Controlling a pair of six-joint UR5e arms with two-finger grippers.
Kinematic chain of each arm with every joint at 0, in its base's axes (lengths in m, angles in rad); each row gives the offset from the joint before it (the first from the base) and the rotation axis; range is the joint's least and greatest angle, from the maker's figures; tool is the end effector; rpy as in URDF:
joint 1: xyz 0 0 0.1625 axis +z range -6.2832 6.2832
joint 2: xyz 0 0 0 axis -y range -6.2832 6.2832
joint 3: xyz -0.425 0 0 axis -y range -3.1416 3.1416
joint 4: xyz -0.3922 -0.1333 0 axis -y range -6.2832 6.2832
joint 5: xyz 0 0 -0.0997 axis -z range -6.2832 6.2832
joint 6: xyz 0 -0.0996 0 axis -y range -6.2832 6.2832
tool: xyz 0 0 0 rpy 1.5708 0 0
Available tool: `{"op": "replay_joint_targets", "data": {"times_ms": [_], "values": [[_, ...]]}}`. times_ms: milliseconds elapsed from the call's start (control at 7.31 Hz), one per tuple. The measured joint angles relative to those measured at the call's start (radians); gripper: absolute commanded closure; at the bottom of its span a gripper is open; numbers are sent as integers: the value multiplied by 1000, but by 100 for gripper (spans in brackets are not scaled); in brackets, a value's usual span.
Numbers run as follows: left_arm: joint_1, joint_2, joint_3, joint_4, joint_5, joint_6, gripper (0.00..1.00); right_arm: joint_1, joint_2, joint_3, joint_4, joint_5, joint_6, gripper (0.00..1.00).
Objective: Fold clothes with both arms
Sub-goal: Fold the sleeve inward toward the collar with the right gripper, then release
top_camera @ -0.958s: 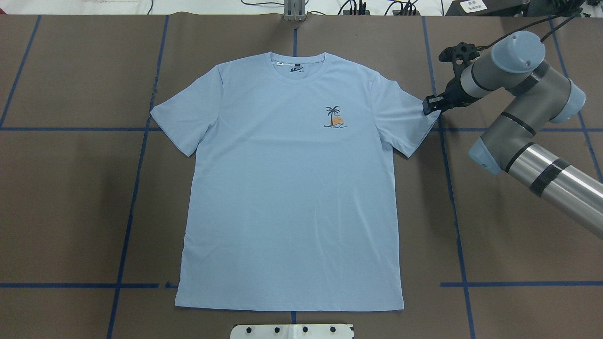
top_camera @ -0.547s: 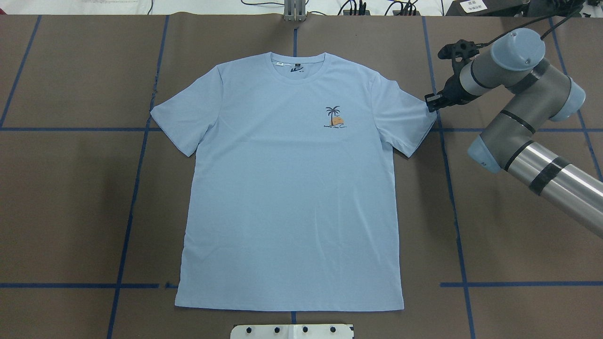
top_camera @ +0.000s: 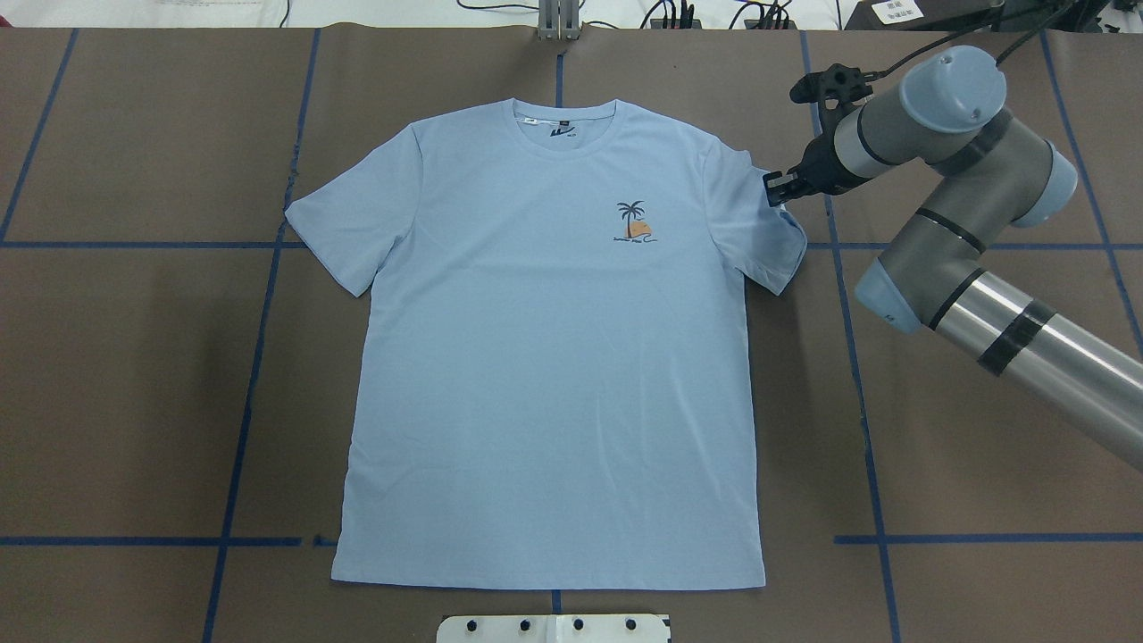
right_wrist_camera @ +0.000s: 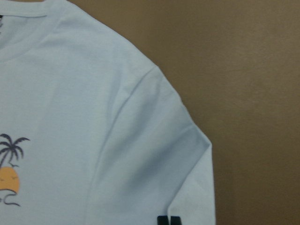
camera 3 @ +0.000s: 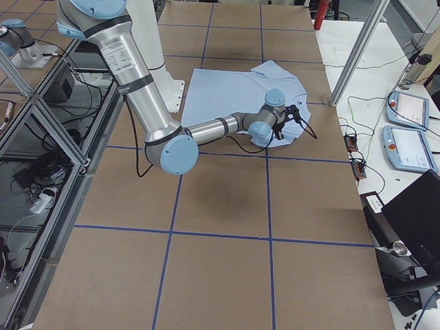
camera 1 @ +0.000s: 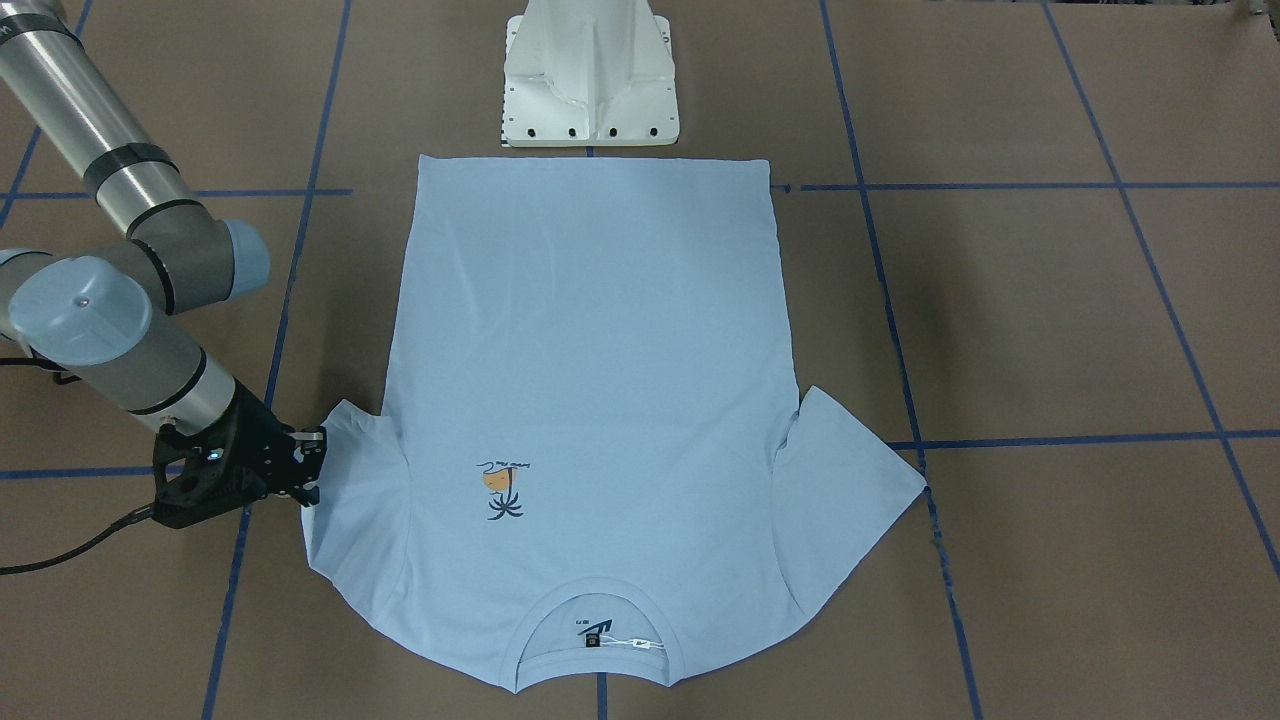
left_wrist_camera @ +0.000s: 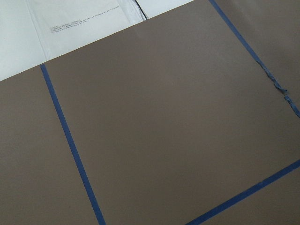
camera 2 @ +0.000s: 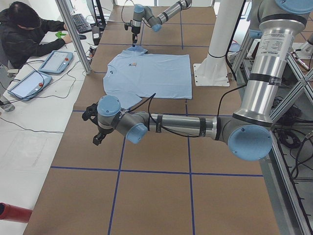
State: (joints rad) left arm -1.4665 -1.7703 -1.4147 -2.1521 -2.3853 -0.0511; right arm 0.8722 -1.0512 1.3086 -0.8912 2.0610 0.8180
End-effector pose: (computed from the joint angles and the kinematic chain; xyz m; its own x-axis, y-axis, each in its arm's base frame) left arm 0.0016 -0.6000 0.5592 0.6417 0.4527 -0.6191 -0.0517 0.8309 0.5540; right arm -0.3970 -0.6070 0.4033 0.5730 -0.2556 0.7787 -0.0546 0.9361 0.3474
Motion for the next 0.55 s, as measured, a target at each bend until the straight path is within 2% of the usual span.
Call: {"op": "replay_joint_targets", "data": {"times_ms": [274,411,547], "values": [[0,-1,1,0,0,2,2,-79,89,-17,-23,-120,127,100],[-1,-3,1,1,0,2,2,-99,187,-92,-54,-175,166,100],[-1,-5,2,2,0,2,2,-107,307,-213,-82,-223,182,100]]}}
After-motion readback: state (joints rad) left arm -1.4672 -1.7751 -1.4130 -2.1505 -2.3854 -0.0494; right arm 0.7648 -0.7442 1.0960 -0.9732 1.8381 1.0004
